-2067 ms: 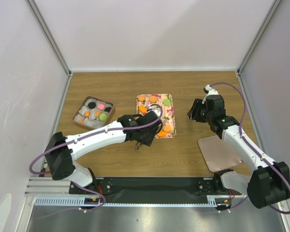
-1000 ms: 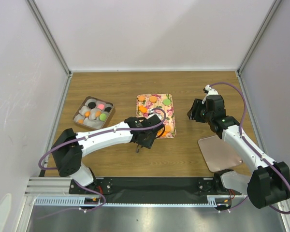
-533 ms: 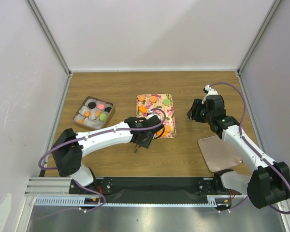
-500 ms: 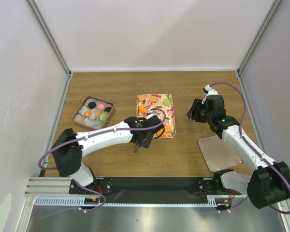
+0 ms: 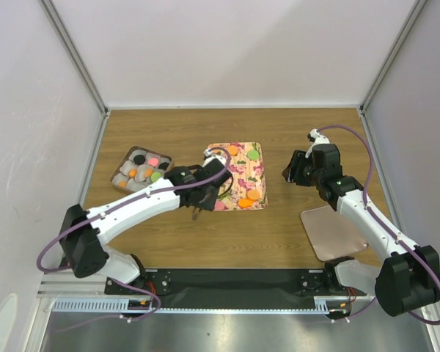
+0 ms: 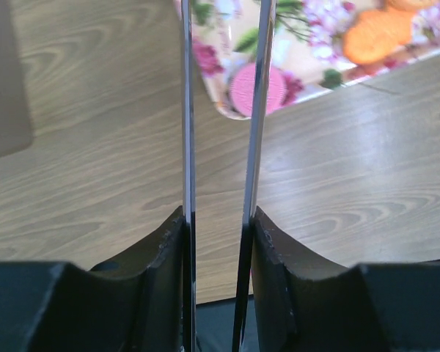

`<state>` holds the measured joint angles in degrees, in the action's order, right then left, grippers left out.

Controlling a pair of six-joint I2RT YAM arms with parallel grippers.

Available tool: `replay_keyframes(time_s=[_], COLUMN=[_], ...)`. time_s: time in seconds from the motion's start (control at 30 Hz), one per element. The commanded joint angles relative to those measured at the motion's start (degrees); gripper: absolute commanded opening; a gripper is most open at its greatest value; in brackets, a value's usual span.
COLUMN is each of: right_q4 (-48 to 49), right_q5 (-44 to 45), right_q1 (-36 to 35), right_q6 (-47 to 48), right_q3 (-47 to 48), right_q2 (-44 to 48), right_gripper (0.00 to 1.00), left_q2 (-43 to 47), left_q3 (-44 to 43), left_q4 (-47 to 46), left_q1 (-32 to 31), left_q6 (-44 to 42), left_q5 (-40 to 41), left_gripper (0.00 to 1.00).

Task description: Pack the cookies

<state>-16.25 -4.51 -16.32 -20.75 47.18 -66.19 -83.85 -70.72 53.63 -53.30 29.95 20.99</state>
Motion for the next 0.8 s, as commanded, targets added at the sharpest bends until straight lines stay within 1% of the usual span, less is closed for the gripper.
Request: replay_keyframes(time_s=[0.0,0.07,0.1,0.17,0.2,0.27,0.37,0.5,0.7,0.77], right_q4=[0.9,1.0,1.2,1.4,1.7,1.7,2.0,2.3,2.6,2.7], right_q5=[-1.5,-2.3,-2.7,-3.5,-4.0,-4.5,-5.5,-6.8,-7.3,-7.0], right_q1=[-0.5,-0.7,-0.7,-0.9,-1.0,-1.3,-1.7,-2.1,-2.2,-2.2], right_q6=[0.2,0.0,-0.1,-0.3,-0.3,-0.5,-0.7,-1.0,-1.1,-1.0], right_q3=[1.3,1.3,1.3,1.3,1.2,1.2,1.0,1.0,0.8,0.6], right_q2=[1.3,1.3,1.2,1.2,1.2,1.2,1.0,0.5,0.5,0.3], right_gripper=[0.52,0.51,0.52,0.51,0.51,0.52,0.51,0.52,0.52,0.52], left_q2=[4.3,7.3,8.6,12.4,13.6,16.6,19.7,21.3,22.2,22.4], left_q3=[-2.4,-1.4,-0.9,0.6,1.1,2.2,4.3,7.8,11.8,12.9], left_q4=[2.7,4.3,4.7,5.6,6.0,7.0,7.6,7.0,6.7,6.6], left_q1=[3.8,6.4,9.5,12.8,16.0,19.3,27.7,34.3,40.1,41.0], left_q6=[0.0,0.3,0.4,0.0,-0.2,-0.9,-2.4,-3.3,-3.8,-3.9], left_q5=[3.3,3.5,3.5,2.7,2.8,2.8,1.3,-2.4,-5.1,-5.8], left_gripper=[0.36,0.36,0.35,0.35,0.35,0.35,0.36,0.35,0.34,0.34])
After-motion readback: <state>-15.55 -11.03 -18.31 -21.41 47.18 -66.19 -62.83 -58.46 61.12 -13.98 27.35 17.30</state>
